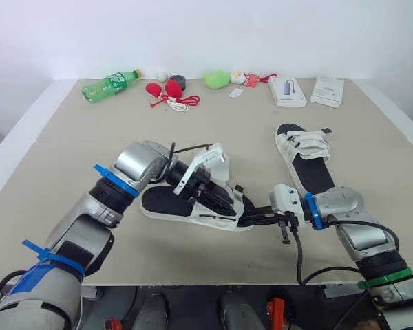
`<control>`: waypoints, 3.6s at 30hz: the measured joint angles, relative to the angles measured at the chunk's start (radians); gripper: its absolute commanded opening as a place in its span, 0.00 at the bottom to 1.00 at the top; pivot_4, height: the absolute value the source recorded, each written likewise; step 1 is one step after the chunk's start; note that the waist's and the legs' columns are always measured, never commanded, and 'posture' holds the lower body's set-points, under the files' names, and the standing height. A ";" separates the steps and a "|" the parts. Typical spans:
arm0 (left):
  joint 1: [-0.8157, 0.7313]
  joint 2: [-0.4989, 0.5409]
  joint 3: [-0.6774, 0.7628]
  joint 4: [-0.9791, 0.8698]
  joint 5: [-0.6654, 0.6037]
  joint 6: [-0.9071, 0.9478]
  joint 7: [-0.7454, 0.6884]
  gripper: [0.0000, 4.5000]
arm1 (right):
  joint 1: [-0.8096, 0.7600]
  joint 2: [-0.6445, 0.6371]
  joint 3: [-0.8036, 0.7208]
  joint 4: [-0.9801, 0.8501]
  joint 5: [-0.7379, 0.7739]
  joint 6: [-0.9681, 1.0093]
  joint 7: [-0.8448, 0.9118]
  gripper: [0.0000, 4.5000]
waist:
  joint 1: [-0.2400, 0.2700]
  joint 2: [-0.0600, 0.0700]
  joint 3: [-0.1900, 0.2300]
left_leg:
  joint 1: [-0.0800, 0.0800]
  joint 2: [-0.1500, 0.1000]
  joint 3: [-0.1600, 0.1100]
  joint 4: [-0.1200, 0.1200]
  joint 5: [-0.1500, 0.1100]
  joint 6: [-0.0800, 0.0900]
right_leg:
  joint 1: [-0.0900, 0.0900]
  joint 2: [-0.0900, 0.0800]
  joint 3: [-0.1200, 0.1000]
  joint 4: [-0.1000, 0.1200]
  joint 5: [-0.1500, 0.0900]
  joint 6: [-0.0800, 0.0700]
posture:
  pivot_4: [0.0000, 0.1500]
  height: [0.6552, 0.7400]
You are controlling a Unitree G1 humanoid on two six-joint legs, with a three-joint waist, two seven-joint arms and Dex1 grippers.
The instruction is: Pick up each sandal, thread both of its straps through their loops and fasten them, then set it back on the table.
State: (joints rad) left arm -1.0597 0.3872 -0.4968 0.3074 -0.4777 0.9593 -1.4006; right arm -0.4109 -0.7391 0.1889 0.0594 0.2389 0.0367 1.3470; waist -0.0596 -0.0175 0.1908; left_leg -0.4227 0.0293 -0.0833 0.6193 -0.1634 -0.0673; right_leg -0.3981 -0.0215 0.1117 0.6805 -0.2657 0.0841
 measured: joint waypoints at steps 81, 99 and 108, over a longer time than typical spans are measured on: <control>0.509 0.480 0.311 -0.301 -0.366 -0.437 0.374 0.98 | -0.070 0.007 0.037 0.088 -0.008 -0.058 0.055 0.00 | -0.013 -0.001 0.000 | 0.001 0.001 -0.002 -0.001 0.000 0.000 | 0.001 0.000 -0.002 0.001 -0.001 -0.001 | 1.00 1.00; 0.723 0.411 0.323 -0.650 -0.479 0.020 0.454 0.98 | -0.066 0.018 0.036 0.076 -0.009 -0.027 0.049 0.00 | -0.015 -0.002 0.000 | 0.002 0.002 0.000 -0.001 0.000 0.000 | 0.000 0.000 -0.002 0.000 -0.003 -0.007 | 1.00 1.00; 0.723 0.284 0.243 -0.634 -0.374 0.019 0.495 0.98 | -0.036 0.012 0.018 0.032 -0.008 0.003 0.039 0.00 | -0.014 -0.002 0.000 | 0.002 0.001 0.000 -0.003 0.000 0.000 | 0.000 -0.001 -0.001 0.000 -0.002 -0.003 | 1.00 1.00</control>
State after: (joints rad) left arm -0.3366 0.6712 -0.2536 -0.3262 -0.8516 0.9780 -0.9057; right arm -0.4470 -0.7275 0.2069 0.0917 0.2312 0.0393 1.3864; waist -0.0739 -0.0198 0.1905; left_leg -0.4210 0.0303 -0.0836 0.6168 -0.1637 -0.0674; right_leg -0.3978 -0.0221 0.1103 0.6804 -0.2678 0.0807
